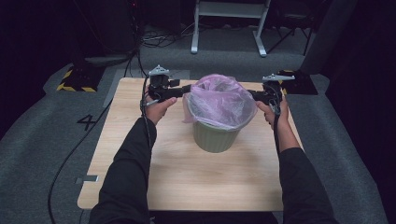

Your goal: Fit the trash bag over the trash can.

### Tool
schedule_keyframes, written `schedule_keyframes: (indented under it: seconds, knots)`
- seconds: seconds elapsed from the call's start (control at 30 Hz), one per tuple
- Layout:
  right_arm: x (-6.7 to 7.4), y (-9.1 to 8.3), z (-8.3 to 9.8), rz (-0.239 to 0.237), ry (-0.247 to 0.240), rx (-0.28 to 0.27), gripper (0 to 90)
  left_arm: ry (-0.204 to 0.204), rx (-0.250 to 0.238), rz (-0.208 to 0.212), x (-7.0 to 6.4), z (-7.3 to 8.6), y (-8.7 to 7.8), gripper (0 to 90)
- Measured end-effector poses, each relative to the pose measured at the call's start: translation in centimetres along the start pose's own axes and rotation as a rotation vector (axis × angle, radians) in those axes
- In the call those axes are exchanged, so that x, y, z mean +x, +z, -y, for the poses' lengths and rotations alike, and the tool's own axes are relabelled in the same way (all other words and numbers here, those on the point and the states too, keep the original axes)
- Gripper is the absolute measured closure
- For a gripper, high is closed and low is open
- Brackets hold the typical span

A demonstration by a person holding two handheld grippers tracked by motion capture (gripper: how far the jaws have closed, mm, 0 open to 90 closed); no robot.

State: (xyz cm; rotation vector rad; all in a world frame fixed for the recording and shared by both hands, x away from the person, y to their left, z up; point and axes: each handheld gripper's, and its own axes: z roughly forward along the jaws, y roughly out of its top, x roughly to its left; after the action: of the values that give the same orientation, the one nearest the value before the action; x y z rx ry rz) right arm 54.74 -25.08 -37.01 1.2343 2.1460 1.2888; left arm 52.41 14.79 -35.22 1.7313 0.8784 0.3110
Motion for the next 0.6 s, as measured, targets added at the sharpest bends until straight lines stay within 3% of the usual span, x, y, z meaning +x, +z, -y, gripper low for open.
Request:
schedule_keyframes:
  seconds: [0.07, 0.13, 0.2, 0.3, 0.37, 0.47, 0.6]
  knots:
    - [-0.1, 0.1, 0.5, -0.017, 0.003, 0.006, 90.0, 0.039, 0.004, 0.021, -0.5, 0.2, -0.6, 33.5]
    - [-0.1, 0.2, 1.0, -0.037, 0.005, 0.019, 90.0, 0.043, 0.008, 0.072, -0.9, 0.3, -1.2, 30.5]
    - [0.0, 0.3, 1.4, -0.049, -0.001, 0.03, 90.0, 0.079, -0.01, 0.093, -1.5, 0.5, -2.0, 29.9]
    - [0.0, 0.1, 1.6, -0.05, -0.015, 0.023, 90.0, 0.115, 0.004, 0.144, -2.4, 0.8, -3.0, 27.8]
    - [0.0, -0.3, 1.5, -0.051, -0.027, 0.027, 85.9, 0.147, -0.009, 0.141, -3.4, 1.3, -3.6, 24.5]
    - [0.0, -1.1, 1.4, -0.047, -0.042, -0.002, 85.5, 0.211, 0.004, 0.181, -4.9, 2.1, -4.2, 17.2]
    - [0.0, -1.5, 1.3, -0.05, -0.047, -0.012, 87.3, 0.264, 0.055, 0.182, -6.2, 3.6, -4.0, 19.0]
